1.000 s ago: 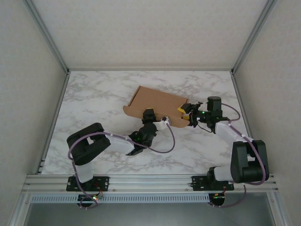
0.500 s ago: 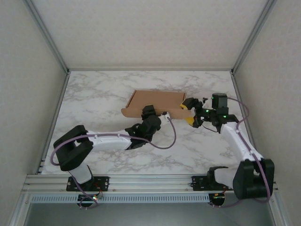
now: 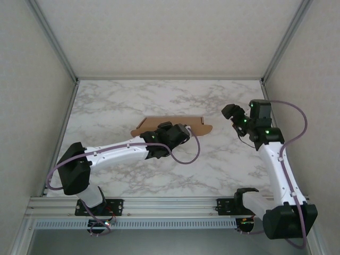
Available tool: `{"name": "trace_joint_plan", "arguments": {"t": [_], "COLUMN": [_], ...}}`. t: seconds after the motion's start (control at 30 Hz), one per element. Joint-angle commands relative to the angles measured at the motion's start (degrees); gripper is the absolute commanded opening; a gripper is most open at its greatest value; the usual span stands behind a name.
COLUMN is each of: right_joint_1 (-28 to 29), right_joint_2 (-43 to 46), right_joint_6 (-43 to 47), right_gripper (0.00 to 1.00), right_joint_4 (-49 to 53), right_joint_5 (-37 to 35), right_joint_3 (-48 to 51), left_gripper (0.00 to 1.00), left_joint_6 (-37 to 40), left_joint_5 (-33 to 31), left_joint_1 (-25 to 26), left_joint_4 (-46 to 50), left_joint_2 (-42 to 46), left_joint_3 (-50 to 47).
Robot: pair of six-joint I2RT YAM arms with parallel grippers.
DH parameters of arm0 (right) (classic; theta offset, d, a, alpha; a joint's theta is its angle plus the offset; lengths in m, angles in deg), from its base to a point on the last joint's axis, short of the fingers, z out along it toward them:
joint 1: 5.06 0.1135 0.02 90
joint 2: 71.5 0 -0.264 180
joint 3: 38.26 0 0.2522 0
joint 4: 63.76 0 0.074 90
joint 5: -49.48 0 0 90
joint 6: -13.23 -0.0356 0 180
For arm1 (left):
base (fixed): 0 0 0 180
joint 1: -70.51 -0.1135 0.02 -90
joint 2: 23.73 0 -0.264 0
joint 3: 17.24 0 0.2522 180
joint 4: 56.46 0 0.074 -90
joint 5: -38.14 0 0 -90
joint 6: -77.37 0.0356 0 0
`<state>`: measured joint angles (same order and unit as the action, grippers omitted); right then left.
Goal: Fold the paper box
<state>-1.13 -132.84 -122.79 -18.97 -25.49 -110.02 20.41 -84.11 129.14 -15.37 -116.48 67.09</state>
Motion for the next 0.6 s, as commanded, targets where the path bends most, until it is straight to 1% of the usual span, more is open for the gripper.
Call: {"name": "trace_joint_plan", "arguments": {"t": [0.0, 0.03, 0.07, 0.13, 0.17, 0.27, 0.3, 0.4, 0.57], "right_joint_1": [-0.1, 0.0, 0.4, 1.9, 3.0, 7.2, 8.8, 13.3, 18.0], "right_joint_2": [-8.3, -12.6, -17.2, -26.5, -29.9, -38.5, -41.0, -46.6, -54.3], "right_joint_6": [5.5, 7.6, 10.0, 16.8, 19.6, 26.9, 28.4, 31.4, 34.0], "right_gripper": [0.63, 0.5, 0.45, 0.39, 0.35, 0.06, 0.0, 0.0, 0.0], "right_joint_4": [-5.9, -5.2, -4.1, 0.3, 2.5, 7.2, 8.3, 10.0, 13.2], "right_joint_5": [4.0, 7.8, 10.5, 16.2, 16.7, 17.3, 18.8, 23.4, 28.8], "right_joint_3": [-5.1, -8.0, -10.6, -16.8, -19.0, -23.6, -24.8, -27.2, -31.2], "left_gripper": [0.39, 0.4, 0.4, 0.41, 0.4, 0.42, 0.42, 0.43, 0.44], "left_joint_6": [-4.0, -4.0, -4.0, -3.9, -3.9, -4.2, -4.5, -5.1, -6.3], "left_joint_5": [3.2, 4.4, 5.3, 6.9, 8.0, 12.0, 13.6, 16.8, 18.0], "left_joint_1": [1.2, 1.5, 1.8, 2.3, 2.4, 3.0, 3.0, 3.3, 3.2], "left_joint_4": [9.4, 10.7, 11.7, 13.2, 14.2, 17.5, 18.9, 23.1, 26.6], "left_joint_2": [0.7, 0.5, 0.5, 0.4, 0.2, -0.7, -1.3, -3.8, -7.7], "left_joint_3": [3.9, 4.7, 5.3, 6.7, 7.4, 10.1, 11.3, 14.9, 18.8]}}
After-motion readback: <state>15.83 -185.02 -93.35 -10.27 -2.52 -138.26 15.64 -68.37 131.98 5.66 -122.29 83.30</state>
